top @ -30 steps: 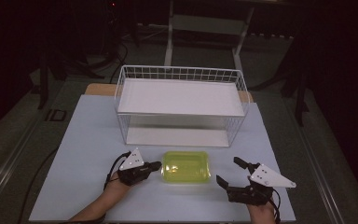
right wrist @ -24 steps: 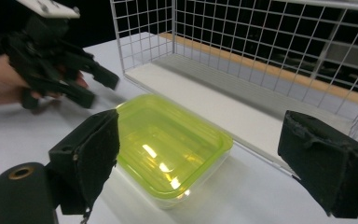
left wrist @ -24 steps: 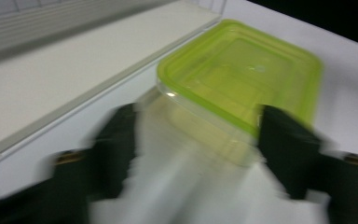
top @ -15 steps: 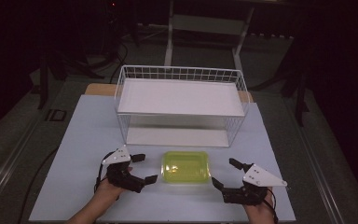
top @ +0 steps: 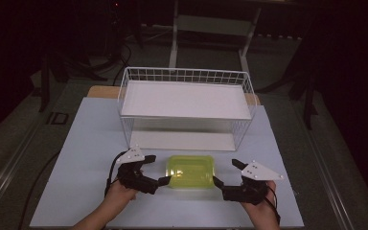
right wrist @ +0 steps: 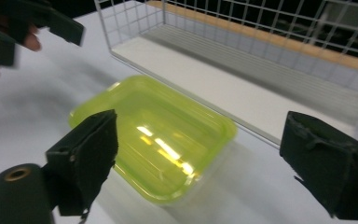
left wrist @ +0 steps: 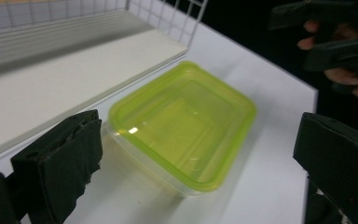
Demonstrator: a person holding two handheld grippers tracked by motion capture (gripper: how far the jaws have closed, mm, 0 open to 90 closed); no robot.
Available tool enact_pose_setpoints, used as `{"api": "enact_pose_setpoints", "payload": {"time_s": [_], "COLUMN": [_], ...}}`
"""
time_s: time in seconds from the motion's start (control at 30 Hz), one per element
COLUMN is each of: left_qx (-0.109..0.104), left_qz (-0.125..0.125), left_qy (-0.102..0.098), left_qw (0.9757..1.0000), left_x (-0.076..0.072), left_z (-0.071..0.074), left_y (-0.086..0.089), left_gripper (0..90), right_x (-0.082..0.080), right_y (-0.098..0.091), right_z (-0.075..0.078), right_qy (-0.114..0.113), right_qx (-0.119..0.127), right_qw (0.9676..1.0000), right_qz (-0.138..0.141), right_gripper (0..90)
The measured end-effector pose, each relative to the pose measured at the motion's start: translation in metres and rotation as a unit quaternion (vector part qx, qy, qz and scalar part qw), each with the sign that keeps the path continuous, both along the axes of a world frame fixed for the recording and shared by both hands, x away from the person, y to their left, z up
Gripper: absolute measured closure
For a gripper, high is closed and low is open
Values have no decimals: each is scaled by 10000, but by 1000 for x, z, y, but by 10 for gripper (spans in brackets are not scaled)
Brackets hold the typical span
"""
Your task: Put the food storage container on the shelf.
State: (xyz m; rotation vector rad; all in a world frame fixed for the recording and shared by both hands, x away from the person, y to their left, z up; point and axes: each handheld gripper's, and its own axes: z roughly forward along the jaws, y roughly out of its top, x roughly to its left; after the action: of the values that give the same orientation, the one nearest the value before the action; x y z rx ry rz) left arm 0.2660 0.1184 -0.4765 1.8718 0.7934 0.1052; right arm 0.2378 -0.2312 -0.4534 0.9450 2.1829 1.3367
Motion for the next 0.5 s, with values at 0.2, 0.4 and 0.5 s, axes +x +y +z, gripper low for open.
{"api": "enact_pose_setpoints", "payload": {"time_s": [0.2, 0.4, 0.5], "left_qx": [201, 155, 247], "left_qz": [245, 470, 508], "left_qy": [295, 598, 973], "left_qw": [9991, 9970, 9936], "left_x": [12, 22, 26], "left_z": [-2, -16, -24], "left_y": [-8, -6, -10], "left_gripper": [57, 143, 161], "right_x": [15, 28, 32], "right_y": [10, 12, 15], "right_z": [0, -17, -28], "right_qy": [287, 688, 923], "right_qx": [-73, 46, 25], "right_qw": [9995, 9974, 9955], "right_qz": [-136, -218, -212], "right_gripper": [113, 157, 181]}}
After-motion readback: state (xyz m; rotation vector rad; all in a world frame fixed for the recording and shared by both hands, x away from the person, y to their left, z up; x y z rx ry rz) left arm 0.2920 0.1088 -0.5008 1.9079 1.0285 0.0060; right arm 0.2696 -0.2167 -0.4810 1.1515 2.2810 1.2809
